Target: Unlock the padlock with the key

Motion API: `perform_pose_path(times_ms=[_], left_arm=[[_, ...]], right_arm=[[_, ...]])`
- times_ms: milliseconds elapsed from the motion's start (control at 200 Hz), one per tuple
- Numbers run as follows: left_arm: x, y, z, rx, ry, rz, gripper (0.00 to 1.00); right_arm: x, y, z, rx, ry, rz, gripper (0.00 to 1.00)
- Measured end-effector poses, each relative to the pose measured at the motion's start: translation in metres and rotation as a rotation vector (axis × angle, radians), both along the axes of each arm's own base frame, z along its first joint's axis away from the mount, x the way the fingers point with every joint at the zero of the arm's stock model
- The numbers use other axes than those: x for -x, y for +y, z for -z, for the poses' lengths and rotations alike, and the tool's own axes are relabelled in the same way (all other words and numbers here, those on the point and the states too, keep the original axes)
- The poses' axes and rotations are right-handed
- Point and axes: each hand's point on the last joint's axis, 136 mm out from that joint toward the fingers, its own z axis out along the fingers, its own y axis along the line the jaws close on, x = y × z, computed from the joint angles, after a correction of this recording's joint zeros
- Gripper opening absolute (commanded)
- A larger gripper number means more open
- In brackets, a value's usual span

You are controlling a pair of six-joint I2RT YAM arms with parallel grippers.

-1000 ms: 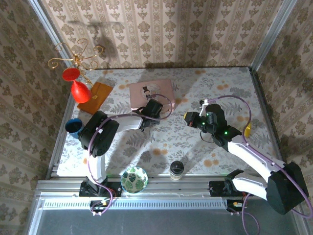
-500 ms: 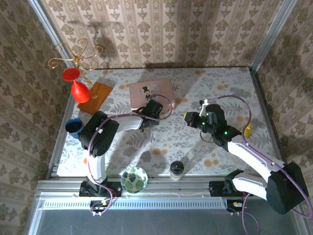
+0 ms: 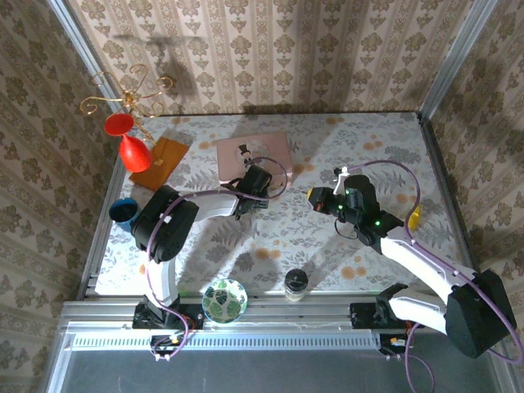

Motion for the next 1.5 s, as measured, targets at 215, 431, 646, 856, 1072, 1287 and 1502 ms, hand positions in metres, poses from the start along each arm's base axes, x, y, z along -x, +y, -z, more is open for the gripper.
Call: perform_pose_path(times_ms=[215, 431, 646, 856, 1072, 1287, 1502], left_arm=[[0.007, -0.007, -0.011, 0.060, 0.079, -0.113, 0.00], [0.018, -0.020, -0.019, 0.120, 0.134, -0.214, 0.00], [0.025, -0.037, -0.021, 0.189, 0.198, -0.271, 0.00], [0.025, -0.050, -0.022, 0.259, 0.239, -0.310, 0.00], [0.025, -0.061, -0.023, 0.335, 0.263, -0.347, 0.00], [0.018, -0.076, -0.024, 0.427, 0.279, -0.381, 0.00], [0.014, -0.086, -0.024, 0.492, 0.294, -0.413, 0.00]], right_arm=[[0.003, -0.006, 0.036, 0.017, 0.065, 0.002, 0.00], [0.004, -0.006, 0.064, 0.024, 0.100, -0.029, 0.00], [0.004, -0.009, 0.089, -0.001, 0.124, -0.046, 0.00], [-0.004, -0.001, 0.089, -0.038, 0.095, -0.080, 0.00], [-0.009, 0.006, 0.099, -0.058, 0.096, -0.094, 0.00], [-0.013, 0.016, 0.101, -0.055, 0.045, -0.090, 0.00], [-0.014, 0.011, 0.118, -0.046, 0.027, -0.029, 0.00]])
